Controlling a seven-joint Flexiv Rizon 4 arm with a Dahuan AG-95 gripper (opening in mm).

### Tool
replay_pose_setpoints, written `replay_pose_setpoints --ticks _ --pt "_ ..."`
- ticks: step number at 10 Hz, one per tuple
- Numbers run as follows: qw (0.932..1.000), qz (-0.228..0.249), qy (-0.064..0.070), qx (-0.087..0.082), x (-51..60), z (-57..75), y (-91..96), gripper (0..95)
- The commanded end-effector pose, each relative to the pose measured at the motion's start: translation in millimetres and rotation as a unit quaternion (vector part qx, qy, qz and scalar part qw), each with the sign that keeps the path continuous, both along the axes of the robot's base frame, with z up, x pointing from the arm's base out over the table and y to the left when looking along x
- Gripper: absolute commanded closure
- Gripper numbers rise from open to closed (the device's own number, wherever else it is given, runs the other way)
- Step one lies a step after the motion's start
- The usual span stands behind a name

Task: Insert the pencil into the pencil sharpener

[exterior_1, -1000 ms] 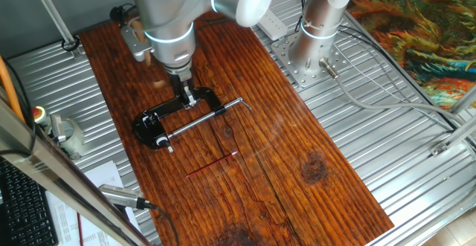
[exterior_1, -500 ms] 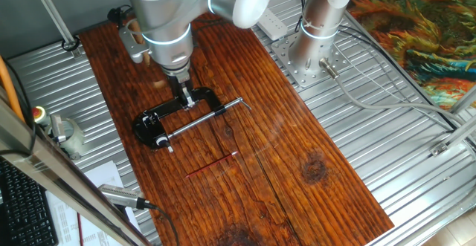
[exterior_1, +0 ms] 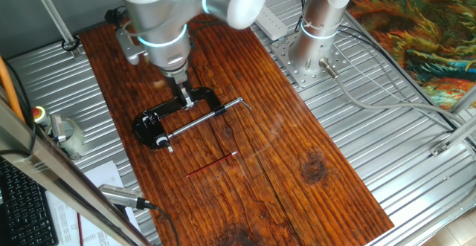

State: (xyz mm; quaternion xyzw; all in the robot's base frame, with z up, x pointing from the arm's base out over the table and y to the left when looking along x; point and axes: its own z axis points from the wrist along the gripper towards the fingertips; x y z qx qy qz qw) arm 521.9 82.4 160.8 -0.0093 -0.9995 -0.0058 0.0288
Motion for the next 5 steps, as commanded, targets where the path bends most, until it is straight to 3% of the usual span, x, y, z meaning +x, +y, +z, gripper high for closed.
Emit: replay_pose_setpoints --ticks 1,5 --pt "1.0000 -0.001 -0.009 0.000 -3.4 -2.8 7.8 95.0" --pt "0.9997 -0.009 -0.023 0.004 -10.8 -19.6 50.2 95.0"
